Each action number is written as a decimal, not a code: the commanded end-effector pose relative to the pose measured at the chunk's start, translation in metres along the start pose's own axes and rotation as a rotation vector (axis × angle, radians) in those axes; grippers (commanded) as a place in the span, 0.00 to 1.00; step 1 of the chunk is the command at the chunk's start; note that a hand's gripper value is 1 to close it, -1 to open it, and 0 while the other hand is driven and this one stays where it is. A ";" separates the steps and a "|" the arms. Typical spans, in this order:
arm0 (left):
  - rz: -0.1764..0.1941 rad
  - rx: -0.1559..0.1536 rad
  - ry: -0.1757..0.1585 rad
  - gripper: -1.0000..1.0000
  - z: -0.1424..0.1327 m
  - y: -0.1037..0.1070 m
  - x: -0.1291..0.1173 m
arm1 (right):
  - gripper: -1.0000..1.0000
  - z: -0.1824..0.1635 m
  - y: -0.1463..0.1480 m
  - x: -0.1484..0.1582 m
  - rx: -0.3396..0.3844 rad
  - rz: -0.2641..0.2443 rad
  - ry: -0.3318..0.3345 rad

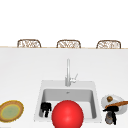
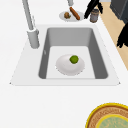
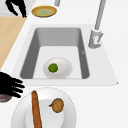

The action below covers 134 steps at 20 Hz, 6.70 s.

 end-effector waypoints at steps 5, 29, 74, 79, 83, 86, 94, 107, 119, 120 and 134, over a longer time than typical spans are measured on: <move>0.000 0.000 0.000 0.50 0.000 0.000 0.000 | 0.00 -0.022 -0.004 -0.013 0.077 -0.008 -0.033; 0.000 0.000 0.000 0.50 0.000 0.000 0.000 | 0.00 -0.003 -0.005 0.009 0.129 -0.041 -0.018; 0.000 0.000 0.000 0.50 0.000 0.000 0.000 | 1.00 0.006 -0.057 0.065 -0.043 0.055 0.051; 0.000 0.000 0.000 0.50 0.000 0.000 0.000 | 1.00 0.003 -0.081 0.098 -0.060 0.058 0.056; 0.000 0.000 0.000 0.50 0.000 0.000 0.000 | 1.00 -0.004 -0.095 0.124 -0.063 0.043 0.030; 0.000 0.000 0.000 0.50 0.000 0.000 0.000 | 1.00 -0.012 -0.105 0.145 -0.060 0.036 0.022; 0.000 0.000 0.000 0.50 0.000 0.000 0.000 | 1.00 -0.039 -0.122 0.190 -0.055 0.003 -0.033; 0.000 0.000 0.000 0.50 0.000 0.000 0.000 | 1.00 -0.101 -0.135 0.242 -0.068 -0.029 -0.162; 0.000 0.000 0.000 0.50 0.000 0.000 0.000 | 1.00 -0.201 -0.117 0.289 -0.063 -0.012 -0.167; 0.000 0.000 0.000 0.50 0.000 0.000 0.000 | 1.00 -0.210 -0.114 0.294 -0.061 -0.006 -0.164; 0.000 0.000 0.000 0.50 0.000 0.000 0.000 | 1.00 -0.339 -0.083 0.291 -0.075 -0.041 -0.164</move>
